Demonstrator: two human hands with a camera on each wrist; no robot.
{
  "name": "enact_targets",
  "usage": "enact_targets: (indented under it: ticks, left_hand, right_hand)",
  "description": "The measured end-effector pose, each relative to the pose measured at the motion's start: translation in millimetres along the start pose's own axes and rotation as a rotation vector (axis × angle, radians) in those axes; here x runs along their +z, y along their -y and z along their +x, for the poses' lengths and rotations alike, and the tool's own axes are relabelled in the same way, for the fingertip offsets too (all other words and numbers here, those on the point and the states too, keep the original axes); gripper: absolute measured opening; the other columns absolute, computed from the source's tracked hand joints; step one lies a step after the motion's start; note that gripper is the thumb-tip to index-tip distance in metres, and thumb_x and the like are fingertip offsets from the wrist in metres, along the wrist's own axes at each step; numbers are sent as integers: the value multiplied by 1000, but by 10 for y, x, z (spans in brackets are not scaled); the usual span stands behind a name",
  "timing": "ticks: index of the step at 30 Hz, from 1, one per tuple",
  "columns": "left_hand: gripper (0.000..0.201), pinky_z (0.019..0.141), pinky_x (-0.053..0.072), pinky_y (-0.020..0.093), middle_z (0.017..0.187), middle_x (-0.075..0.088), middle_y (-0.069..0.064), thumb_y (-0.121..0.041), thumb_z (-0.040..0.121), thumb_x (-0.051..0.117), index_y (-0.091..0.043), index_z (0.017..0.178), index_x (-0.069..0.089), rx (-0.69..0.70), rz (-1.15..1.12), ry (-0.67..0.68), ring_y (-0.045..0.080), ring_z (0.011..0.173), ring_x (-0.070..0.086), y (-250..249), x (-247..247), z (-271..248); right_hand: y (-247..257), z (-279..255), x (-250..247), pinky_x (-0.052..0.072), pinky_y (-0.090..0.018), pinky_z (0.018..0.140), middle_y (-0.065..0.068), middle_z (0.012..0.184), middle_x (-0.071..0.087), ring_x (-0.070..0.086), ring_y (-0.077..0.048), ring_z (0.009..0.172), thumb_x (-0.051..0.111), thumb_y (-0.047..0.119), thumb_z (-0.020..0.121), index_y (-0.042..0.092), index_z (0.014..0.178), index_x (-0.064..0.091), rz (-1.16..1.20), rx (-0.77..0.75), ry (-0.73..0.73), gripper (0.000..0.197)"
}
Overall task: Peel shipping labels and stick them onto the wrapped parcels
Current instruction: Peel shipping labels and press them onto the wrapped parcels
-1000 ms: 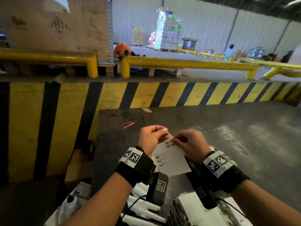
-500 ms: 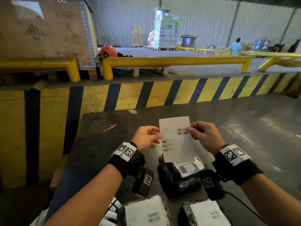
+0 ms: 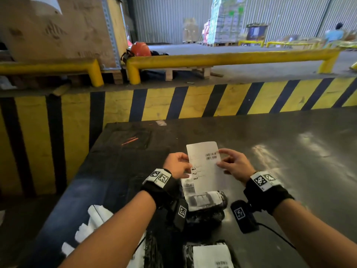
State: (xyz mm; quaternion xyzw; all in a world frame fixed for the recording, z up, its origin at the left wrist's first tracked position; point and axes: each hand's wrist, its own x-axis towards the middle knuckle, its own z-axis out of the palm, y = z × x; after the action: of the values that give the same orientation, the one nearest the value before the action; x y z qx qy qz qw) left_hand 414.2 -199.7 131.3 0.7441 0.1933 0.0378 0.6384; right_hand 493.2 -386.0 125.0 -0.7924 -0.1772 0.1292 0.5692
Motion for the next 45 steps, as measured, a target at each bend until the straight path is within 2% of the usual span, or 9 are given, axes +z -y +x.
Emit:
enact_targets:
  ticks: [4, 9, 13, 18, 25, 31, 35, 39, 45]
  left_hand:
    - [25, 52, 56, 30, 70, 61, 8, 10, 82, 60, -13, 74, 55, -63, 69, -71, 13, 53, 61, 183, 39, 163]
    - [27, 59, 59, 32, 93, 68, 19, 10, 80, 60, -3, 103, 58, -166, 102, -120, 27, 71, 67, 400, 82, 323]
    - [40, 61, 57, 27, 104, 69, 21, 7, 79, 63, -4, 117, 55, -203, 181, -151, 25, 76, 68, 552, 120, 429]
    - [46, 72, 58, 34, 109, 67, 21, 8, 79, 63, -2, 122, 53, -235, 238, -145, 31, 88, 70, 670, 144, 504]
    - [34, 81, 58, 42, 106, 69, 14, 1, 78, 66, -9, 111, 59, -228, 391, -158, 27, 90, 69, 745, 147, 562]
    - [30, 80, 58, 37, 107, 69, 14, -2, 80, 67, -9, 108, 59, -231, 475, -150, 26, 90, 69, 807, 166, 576]
    - [32, 85, 57, 38, 109, 69, 13, -5, 80, 69, -9, 110, 59, -199, 560, -156, 26, 96, 68, 841, 187, 610]
    - [30, 85, 53, 28, 112, 67, 12, -7, 83, 67, -9, 111, 58, -171, 638, -158, 25, 101, 66, 863, 203, 621]
    - [30, 84, 55, 32, 109, 67, 13, -8, 82, 67, -9, 111, 57, -137, 679, -186, 27, 97, 66, 870, 233, 612]
  right_hand:
    - [-221, 166, 78, 50, -15, 54, 1, 70, 58, 58, -9, 64, 60, -4, 85, 8, 124, 52, -53, 43, 50, 42]
    - [-510, 326, 206, 56, -41, 80, -12, 88, 69, 67, -26, 82, 65, 3, 82, 11, 125, 54, -149, 92, 77, 45]
    - [-689, 400, 252, 55, -40, 84, -7, 93, 70, 66, -24, 88, 67, 9, 82, 16, 126, 55, -208, 127, 106, 46]
    - [-839, 432, 299, 54, -45, 86, -6, 89, 71, 67, -26, 88, 68, 12, 80, 19, 123, 57, -252, 154, 119, 45]
    - [-878, 461, 329, 54, -41, 85, -2, 81, 68, 65, -25, 84, 70, 12, 78, 17, 123, 58, -348, 108, 116, 47]
    - [-869, 434, 365, 48, -29, 75, 5, 75, 61, 60, -17, 79, 68, 12, 80, 17, 125, 57, -410, 109, 118, 46]
    - [-840, 414, 376, 40, -23, 72, 2, 83, 62, 57, -14, 79, 65, 11, 82, 19, 126, 55, -439, 135, 124, 46]
    - [-812, 409, 404, 39, -15, 61, -1, 89, 64, 56, -13, 80, 63, 12, 83, 20, 128, 53, -501, 137, 135, 47]
    - [-831, 418, 467, 46, -26, 75, -10, 102, 68, 63, -24, 93, 61, 8, 81, 11, 127, 48, -507, 162, 55, 48]
